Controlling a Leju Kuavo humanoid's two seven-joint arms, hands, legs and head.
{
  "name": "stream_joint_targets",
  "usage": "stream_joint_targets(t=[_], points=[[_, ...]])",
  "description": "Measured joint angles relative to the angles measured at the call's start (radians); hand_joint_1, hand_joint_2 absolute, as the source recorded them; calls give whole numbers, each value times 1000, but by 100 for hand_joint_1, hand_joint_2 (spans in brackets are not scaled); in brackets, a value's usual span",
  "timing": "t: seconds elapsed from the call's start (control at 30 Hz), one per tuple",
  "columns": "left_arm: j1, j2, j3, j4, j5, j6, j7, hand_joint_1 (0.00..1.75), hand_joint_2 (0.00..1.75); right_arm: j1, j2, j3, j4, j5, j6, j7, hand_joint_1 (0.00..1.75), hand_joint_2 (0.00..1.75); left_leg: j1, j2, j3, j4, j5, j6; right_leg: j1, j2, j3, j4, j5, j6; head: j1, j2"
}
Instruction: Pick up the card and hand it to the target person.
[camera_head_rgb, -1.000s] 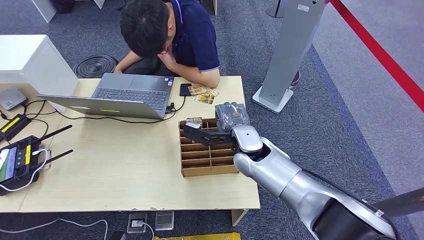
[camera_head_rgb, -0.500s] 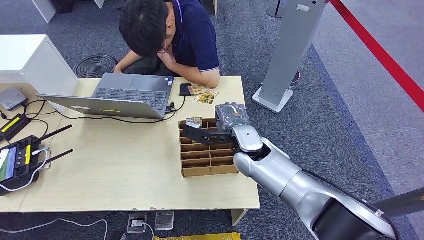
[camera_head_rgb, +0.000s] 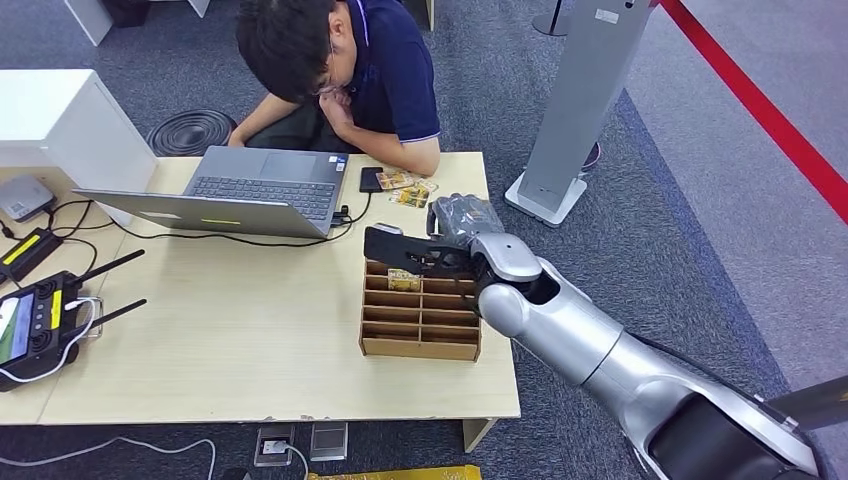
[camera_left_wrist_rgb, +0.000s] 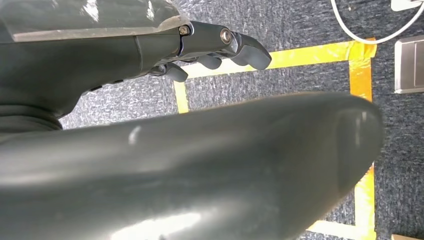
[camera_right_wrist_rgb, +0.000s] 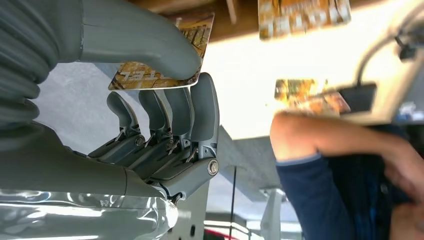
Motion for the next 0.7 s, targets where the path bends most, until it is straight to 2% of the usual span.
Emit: stream_joint_targets(t=[0.33, 0.47, 0.53, 0.63, 0.7], points=[[2, 2, 0, 0, 6, 0, 0, 0, 0, -7, -105, -77, -332, 22, -11, 44, 141, 175, 0, 0, 0, 0, 0, 0, 0, 0, 0, 0, 0, 0, 0, 0], [1, 1, 0, 0, -3, -3, -1, 0, 0, 1, -117, -85, -390, 54, -32, 8, 141, 175, 0, 0, 0, 0, 0, 0, 0, 1, 0, 0, 0, 0, 0, 0], [-3, 1, 0, 0, -12, -9, -1, 0, 0, 7, -111, -85, -385, 94, -112, -70, 141, 175, 0, 0, 0, 0, 0, 0, 0, 0, 0, 0, 0, 0, 0, 0], [-15, -1, 0, 0, -20, -15, -1, 0, 0, 11, -85, -85, -320, 178, -294, -211, 141, 175, 0, 0, 0, 0, 0, 0, 0, 0, 1, 0, 0, 0, -1, 0], [-23, -3, 0, 0, -24, -18, 0, 0, 0, 11, -66, -85, -258, 218, -397, -274, 141, 175, 0, 0, 0, 0, 0, 0, 0, -1, 1, 0, 0, 0, -1, 0]])
